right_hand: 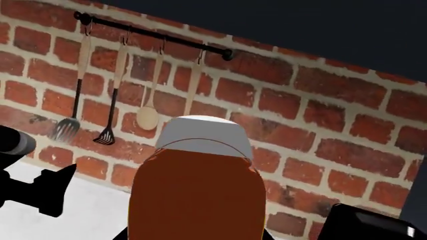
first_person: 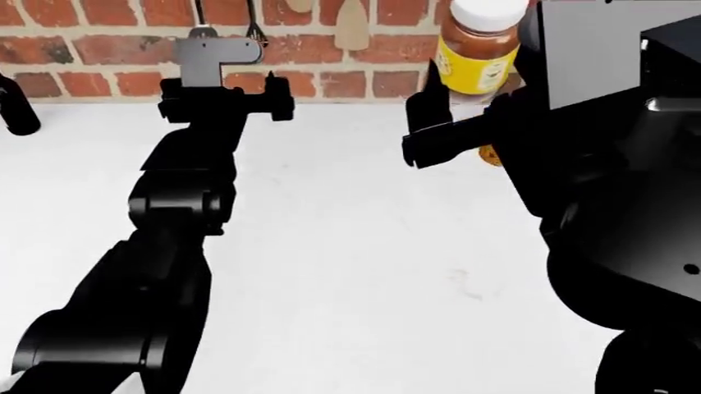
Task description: Pick the honey bottle and peanut butter from the counter and place them in the cabinets closest to them.
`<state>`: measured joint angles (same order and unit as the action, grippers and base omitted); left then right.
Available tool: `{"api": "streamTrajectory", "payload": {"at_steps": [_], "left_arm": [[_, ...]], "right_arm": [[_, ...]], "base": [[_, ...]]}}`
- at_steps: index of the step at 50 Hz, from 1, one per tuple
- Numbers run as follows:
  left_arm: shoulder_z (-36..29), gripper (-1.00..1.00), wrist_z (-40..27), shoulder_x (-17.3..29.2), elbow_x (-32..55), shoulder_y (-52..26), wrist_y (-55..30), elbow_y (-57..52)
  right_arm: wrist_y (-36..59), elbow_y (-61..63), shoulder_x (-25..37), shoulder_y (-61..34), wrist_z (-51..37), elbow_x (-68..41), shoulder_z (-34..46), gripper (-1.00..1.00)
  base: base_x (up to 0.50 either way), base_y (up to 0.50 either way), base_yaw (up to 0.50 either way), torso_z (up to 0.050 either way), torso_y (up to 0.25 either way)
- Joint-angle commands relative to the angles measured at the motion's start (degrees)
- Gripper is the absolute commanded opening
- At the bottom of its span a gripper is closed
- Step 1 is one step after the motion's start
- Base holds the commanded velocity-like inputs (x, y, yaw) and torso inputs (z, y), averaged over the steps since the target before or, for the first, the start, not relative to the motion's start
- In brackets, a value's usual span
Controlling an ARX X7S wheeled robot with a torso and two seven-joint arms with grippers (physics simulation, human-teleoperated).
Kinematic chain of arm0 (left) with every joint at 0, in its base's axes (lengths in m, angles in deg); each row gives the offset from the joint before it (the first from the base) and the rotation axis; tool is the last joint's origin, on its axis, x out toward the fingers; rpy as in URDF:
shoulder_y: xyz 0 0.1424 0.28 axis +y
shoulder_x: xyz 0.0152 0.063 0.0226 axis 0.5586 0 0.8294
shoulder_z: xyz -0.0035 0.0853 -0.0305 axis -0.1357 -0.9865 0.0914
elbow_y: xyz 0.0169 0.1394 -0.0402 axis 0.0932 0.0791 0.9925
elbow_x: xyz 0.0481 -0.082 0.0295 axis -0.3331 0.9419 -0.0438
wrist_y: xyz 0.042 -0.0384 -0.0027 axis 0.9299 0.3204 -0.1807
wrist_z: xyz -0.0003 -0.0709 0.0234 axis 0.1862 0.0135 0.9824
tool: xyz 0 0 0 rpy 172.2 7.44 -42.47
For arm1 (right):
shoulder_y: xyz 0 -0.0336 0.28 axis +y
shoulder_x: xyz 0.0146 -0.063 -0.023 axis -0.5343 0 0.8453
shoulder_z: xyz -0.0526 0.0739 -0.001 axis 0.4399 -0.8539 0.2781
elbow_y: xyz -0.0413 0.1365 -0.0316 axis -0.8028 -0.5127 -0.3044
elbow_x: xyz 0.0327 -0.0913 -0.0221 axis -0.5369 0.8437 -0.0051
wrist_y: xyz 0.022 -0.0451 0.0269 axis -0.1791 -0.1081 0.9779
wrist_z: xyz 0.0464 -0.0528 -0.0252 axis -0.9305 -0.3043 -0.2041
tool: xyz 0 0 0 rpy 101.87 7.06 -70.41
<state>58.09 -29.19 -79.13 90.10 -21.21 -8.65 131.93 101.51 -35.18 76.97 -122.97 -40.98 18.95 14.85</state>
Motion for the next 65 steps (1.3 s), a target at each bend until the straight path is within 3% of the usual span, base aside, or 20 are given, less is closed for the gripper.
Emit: {"api": "streamTrajectory", "payload": {"at_steps": [1, 22, 31, 33, 40, 43, 48, 54, 59, 63, 65], "left_arm": [[1.2, 1.00, 2.2, -0.7, -1.7, -2.3, 2.2, 5.7], [1.7, 1.00, 1.5, -0.8, -2.5, -2.3, 2.1, 5.7], [1.6, 1.00, 1.2, -0.8, -2.5, -2.2, 2.3, 5.7], [1.6, 1.00, 1.3, -0.8, -2.5, -2.1, 2.4, 5.7], [1.6, 1.00, 1.2, -0.7, -2.5, -2.1, 2.5, 5.7], [1.5, 1.00, 1.0, -0.7, -2.6, -2.2, 2.5, 5.7], [1.6, 1.00, 0.6, -0.7, -2.5, -2.2, 2.4, 5.7], [1.5, 1.00, 0.3, -0.7, -2.7, -2.1, 2.4, 5.7], [1.3, 1.00, 0.1, -0.7, -2.8, -2.1, 2.5, 5.7], [1.2, 1.00, 0.0, -0.7, -2.8, -2.1, 2.5, 5.7], [1.2, 1.00, -0.1, -0.7, -2.7, -2.1, 2.5, 5.7]], "right_arm": [[-0.2, -1.6, 3.1, -5.1, -6.7, -9.3, 2.5, -1.00], [-4.1, -1.6, 4.6, -4.7, -7.2, -9.8, 4.4, -1.00], [-9.7, 3.2, 5.2, 0.3, -6.9, -9.0, 1.5, -1.00], [-10.1, 5.8, 4.7, 1.8, -9.1, -10.6, 0.7, -1.00], [-10.5, 13.9, 6.2, 0.3, -37.3, -28.5, -2.2, -1.00], [-17.5, 16.8, 12.1, -3.2, -44.5, -33.9, 1.1, -1.00], [-43.3, 21.8, 32.4, -14.0, -44.5, -29.9, 21.2, -1.00], [-60.1, 21.8, 44.4, -41.7, -44.5, -32.9, 43.4, -1.00], [-71.7, 21.8, 48.5, -68.5, -44.5, -35.7, 65.6, -1.00], [-70.7, 21.4, 48.8, -69.7, -44.5, -40.1, 59.1, -1.00], [-67.2, 15.9, 43.8, -69.7, -44.5, -42.5, 54.5, -1.00]], "base": [[0.50, 0.03, 0.00, 0.000, 0.000], [0.50, 0.02, 0.00, 0.000, 0.001], [0.44, 0.01, 0.00, 0.000, 0.001], [0.00, 0.00, 0.00, 0.000, 0.000], [0.00, 0.00, 0.00, 0.000, 0.000], [0.00, 0.00, 0.00, 0.000, 0.000], [0.00, 0.00, 0.00, 0.000, 0.000], [0.00, 0.00, 0.00, 0.000, 0.000], [0.00, 0.00, 0.00, 0.000, 0.002], [0.00, 0.00, 0.00, 0.000, 0.000], [0.00, 0.00, 0.00, 0.000, 0.000]]}}
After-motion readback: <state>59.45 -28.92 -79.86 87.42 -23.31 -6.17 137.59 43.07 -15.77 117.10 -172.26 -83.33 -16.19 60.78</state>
